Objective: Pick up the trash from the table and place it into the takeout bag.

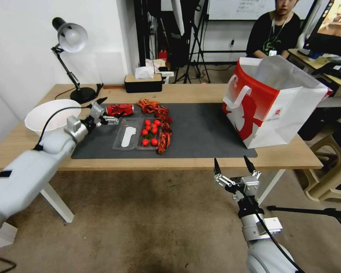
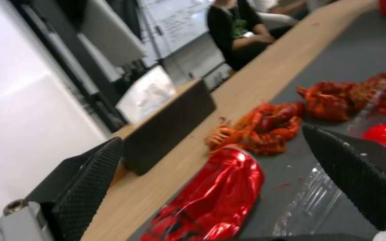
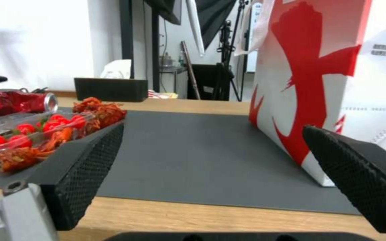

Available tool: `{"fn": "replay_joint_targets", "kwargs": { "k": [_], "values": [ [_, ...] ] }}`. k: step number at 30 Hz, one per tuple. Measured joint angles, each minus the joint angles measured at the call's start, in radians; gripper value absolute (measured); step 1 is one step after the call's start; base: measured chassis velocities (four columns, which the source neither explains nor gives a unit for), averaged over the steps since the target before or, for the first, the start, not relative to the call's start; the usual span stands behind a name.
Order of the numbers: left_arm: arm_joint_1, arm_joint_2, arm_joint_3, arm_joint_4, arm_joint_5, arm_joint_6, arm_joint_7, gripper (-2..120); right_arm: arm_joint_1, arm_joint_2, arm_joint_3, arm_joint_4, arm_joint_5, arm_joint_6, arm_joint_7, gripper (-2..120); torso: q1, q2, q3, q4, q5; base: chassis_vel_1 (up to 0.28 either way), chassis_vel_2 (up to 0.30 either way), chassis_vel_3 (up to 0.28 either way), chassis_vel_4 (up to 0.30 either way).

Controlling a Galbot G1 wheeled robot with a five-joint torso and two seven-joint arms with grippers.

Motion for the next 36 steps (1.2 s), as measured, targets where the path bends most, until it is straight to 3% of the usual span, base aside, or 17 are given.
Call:
{"fn": "replay_joint_targets", "kwargs": {
  "k": [1,4,5,7,8,11,16,21,28,36],
  "values": [
    [0.0,0.0,0.0,0.0,0.0,0.0,0.0,100,0.0,0.0,0.0,0.0,0.0,0.0,0.0,100,0.0,0.0,0.0,0.0,0.0,0.0,0.0,0.0,0.0],
    [-0.102,-0.055,0.057,0.154,0.002,-0.013,0.148,100,-0.004,-0.001,0.009,0.002,0.001,0.0,0.002,100,0.0,0.0,0.0,-0.0004,-0.0003,0.0,0.0,0.0,0.0],
    [-0.102,-0.055,0.057,0.154,0.002,-0.013,0.148,100,-0.004,-0.001,0.009,0.002,0.001,0.0,0.002,100,0.0,0.0,0.0,-0.0004,-0.0003,0.0,0.0,0.0,0.0],
    [-0.168,-0.09,0.089,0.258,0.005,-0.012,0.235,100,-0.004,-0.002,0.014,0.002,0.002,0.0,0.005,100,0.0,0.0,0.0,0.0003,-0.0004,0.0,0.0,0.0,0.0],
    [-0.168,-0.09,0.089,0.258,0.005,-0.012,0.235,100,-0.004,-0.002,0.014,0.002,0.002,0.0,0.005,100,0.0,0.0,0.0,0.0003,-0.0004,0.0,0.0,0.0,0.0],
    [-0.261,-0.145,0.134,0.391,0.017,-0.009,0.312,100,-0.002,-0.002,0.015,0.0,0.003,0.001,0.007,100,0.0,0.0,0.0,0.0,0.0,0.0,0.0,0.0,0.0],
    [-0.327,-0.196,0.152,0.507,0.042,-0.009,0.368,100,-0.001,-0.002,0.016,-0.003,0.004,0.003,0.008,100,0.0,0.0,0.0,-0.0002,-0.0001,0.0,0.0,0.0,0.0],
    [-0.359,-0.21,0.156,0.559,0.073,0.0,0.391,100,-0.001,-0.004,0.017,-0.003,0.004,0.004,0.008,100,0.0,0.0,0.0,-0.0001,-0.0002,0.0,0.0,0.0,0.0],
    [-0.397,-0.201,0.171,0.584,0.127,0.07,0.474,100,0.002,-0.004,0.016,-0.004,0.005,0.005,0.009,100,0.0,0.0,0.0,0.0001,-0.0003,0.0,0.0,0.0,0.0],
    [-0.446,-0.205,0.197,0.623,0.193,0.127,0.506,100,0.004,-0.006,0.016,-0.003,0.005,0.006,0.009,100,0.0,0.0,0.0,-0.0001,-0.0004,0.0,0.0,0.0,0.0]
  ]
}}
